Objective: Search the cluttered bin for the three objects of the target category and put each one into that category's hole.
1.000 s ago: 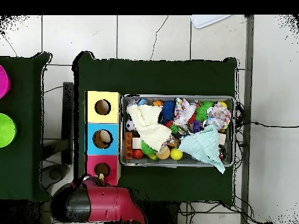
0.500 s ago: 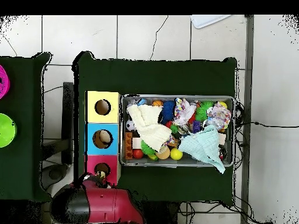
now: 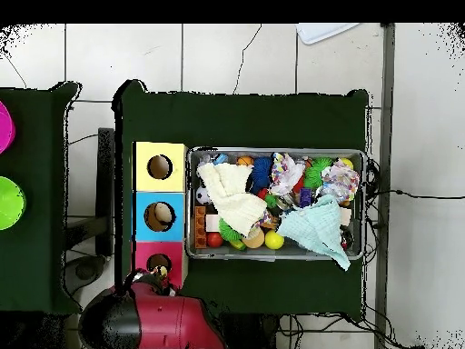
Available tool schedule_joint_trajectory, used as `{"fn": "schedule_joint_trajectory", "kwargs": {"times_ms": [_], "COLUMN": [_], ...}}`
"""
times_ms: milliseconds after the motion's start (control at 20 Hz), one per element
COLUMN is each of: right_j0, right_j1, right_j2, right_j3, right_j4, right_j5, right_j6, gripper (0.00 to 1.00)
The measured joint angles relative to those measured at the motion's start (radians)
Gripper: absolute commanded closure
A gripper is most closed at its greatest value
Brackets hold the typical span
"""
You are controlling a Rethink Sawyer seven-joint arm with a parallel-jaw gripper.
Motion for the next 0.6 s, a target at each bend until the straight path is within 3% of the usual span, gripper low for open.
{"fn": "schedule_joint_trajectory", "kwargs": {"times_ms": [600], "right_j0": [0.022], "right_j1": [0.000], "right_j2": [-0.022], "right_j3": [-0.009], "right_j4": [0.000], "right_j5": [-0.005], "right_j6": [0.000], "gripper": [1.00]}}
